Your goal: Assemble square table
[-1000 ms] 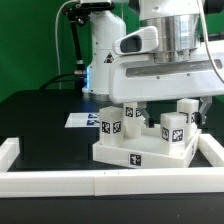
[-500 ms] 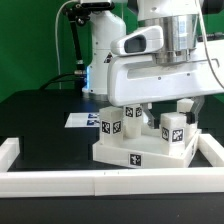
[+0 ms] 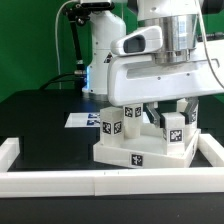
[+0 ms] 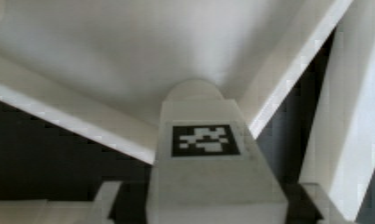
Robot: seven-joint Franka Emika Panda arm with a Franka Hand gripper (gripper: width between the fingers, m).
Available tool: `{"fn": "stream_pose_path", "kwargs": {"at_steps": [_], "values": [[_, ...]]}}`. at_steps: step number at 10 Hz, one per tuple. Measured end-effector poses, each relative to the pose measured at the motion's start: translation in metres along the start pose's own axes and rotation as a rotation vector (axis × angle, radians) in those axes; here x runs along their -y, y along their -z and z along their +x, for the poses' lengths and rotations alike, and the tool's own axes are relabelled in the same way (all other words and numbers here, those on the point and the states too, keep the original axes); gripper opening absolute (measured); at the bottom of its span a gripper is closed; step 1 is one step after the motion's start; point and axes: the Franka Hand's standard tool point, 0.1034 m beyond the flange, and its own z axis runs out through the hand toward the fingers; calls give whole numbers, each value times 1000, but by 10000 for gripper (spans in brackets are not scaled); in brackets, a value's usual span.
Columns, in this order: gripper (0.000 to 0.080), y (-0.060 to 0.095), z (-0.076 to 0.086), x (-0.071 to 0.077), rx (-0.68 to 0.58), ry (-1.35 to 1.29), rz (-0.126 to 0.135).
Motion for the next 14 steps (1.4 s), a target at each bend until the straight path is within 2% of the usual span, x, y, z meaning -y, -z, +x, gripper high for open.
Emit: {"fn": "stream_pose_path", "kwargs": {"at_steps": [4, 9, 11, 14], "values": [[291, 1, 0, -1, -15, -389, 32], [294, 0, -2, 0, -3, -832, 44], [294, -1, -3, 6, 3, -1002, 44], [294, -2, -3, 9, 11, -1156, 52]]}}
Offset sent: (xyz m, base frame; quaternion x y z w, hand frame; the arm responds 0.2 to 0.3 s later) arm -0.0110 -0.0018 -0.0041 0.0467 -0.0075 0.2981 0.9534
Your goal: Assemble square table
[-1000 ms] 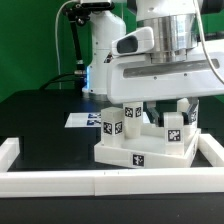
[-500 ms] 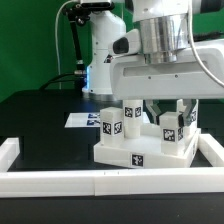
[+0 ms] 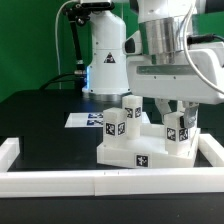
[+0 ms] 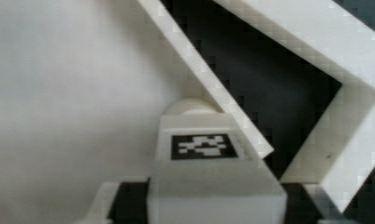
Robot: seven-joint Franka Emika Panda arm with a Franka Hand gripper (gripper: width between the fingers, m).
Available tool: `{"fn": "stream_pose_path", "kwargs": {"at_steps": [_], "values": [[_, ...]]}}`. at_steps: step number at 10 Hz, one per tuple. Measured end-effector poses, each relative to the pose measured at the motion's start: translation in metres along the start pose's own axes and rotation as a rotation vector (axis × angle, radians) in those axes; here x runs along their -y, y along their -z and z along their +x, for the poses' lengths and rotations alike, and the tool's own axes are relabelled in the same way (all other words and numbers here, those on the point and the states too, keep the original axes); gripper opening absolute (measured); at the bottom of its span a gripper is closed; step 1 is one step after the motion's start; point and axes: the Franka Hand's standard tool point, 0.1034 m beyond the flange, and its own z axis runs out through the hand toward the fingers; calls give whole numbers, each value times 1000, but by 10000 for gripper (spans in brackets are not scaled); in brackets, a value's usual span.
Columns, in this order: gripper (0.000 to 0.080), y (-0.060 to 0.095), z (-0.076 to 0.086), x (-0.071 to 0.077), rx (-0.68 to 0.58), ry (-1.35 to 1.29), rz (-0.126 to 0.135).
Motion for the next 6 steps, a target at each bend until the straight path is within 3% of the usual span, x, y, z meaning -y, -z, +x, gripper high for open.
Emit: {"fn": "stream_pose_path", "kwargs": {"at_steps": [4, 5, 6], "values": [[294, -1, -2, 0, 5, -33, -2], [516, -1, -3, 0, 13, 39, -12], [516, -1, -3, 1, 19, 70, -18]]}}
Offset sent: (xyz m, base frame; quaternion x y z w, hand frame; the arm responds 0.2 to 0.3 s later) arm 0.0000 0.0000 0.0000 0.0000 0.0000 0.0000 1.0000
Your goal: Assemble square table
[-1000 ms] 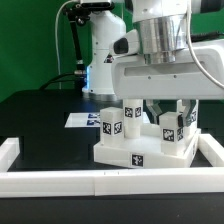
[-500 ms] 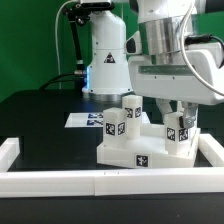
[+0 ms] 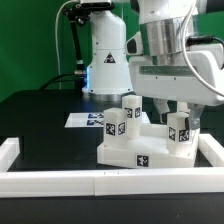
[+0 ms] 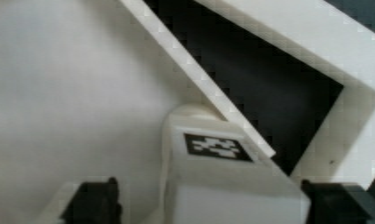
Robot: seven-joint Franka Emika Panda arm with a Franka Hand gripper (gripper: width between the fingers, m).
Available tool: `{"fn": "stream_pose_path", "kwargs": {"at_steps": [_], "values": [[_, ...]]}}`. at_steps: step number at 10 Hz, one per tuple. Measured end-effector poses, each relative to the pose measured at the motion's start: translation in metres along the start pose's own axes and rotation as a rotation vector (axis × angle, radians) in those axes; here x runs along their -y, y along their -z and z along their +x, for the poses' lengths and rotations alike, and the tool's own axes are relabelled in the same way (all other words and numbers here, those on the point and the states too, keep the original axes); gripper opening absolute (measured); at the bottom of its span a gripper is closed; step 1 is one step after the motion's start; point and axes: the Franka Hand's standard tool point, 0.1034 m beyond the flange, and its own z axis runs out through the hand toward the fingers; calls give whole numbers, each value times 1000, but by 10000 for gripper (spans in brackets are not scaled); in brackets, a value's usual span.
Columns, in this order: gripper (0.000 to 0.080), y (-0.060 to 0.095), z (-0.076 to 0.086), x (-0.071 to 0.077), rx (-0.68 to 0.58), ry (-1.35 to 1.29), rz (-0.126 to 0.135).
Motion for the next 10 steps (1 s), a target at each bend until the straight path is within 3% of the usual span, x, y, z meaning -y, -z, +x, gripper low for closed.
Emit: {"fn": "stream_pose_path", "kwargs": {"at_steps": [1, 4, 6, 10], "values": [[619, 1, -1, 1, 4, 106, -7], [649, 2, -1, 3, 2, 375, -17], [649, 4, -5, 8, -27, 584, -54], [649, 3, -1, 7, -21, 923, -63]]}}
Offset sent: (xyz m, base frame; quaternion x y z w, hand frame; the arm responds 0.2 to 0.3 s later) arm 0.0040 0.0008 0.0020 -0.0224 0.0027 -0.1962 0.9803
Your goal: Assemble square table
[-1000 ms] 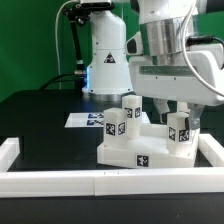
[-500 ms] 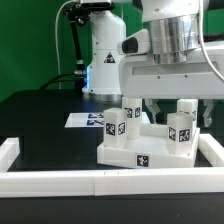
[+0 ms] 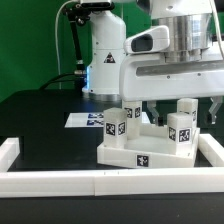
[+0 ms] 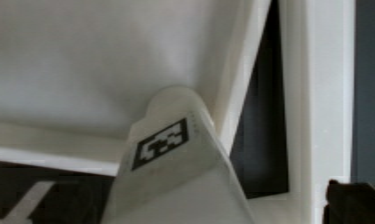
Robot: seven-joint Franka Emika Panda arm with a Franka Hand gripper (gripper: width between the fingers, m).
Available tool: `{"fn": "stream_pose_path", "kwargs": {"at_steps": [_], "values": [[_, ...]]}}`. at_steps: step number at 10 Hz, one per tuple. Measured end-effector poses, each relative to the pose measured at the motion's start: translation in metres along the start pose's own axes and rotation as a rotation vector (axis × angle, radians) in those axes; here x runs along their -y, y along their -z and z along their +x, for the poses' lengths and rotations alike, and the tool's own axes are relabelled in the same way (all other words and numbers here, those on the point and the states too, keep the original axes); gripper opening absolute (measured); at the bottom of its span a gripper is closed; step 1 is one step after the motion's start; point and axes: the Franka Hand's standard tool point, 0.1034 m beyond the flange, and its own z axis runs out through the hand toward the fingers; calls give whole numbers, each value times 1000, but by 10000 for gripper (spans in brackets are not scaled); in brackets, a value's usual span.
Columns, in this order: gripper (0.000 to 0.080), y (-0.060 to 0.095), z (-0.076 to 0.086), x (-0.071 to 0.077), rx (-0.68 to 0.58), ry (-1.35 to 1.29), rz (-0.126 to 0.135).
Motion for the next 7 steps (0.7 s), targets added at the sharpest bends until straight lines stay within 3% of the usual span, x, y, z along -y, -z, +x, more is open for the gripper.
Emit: {"fn": "stream_pose_path", "kwargs": {"at_steps": [5, 6, 7], "values": [[649, 0, 1, -4, 0, 344, -3], [604, 0, 1, -6, 1, 431, -5], [467, 0, 1, -6, 0, 408, -5]]}}
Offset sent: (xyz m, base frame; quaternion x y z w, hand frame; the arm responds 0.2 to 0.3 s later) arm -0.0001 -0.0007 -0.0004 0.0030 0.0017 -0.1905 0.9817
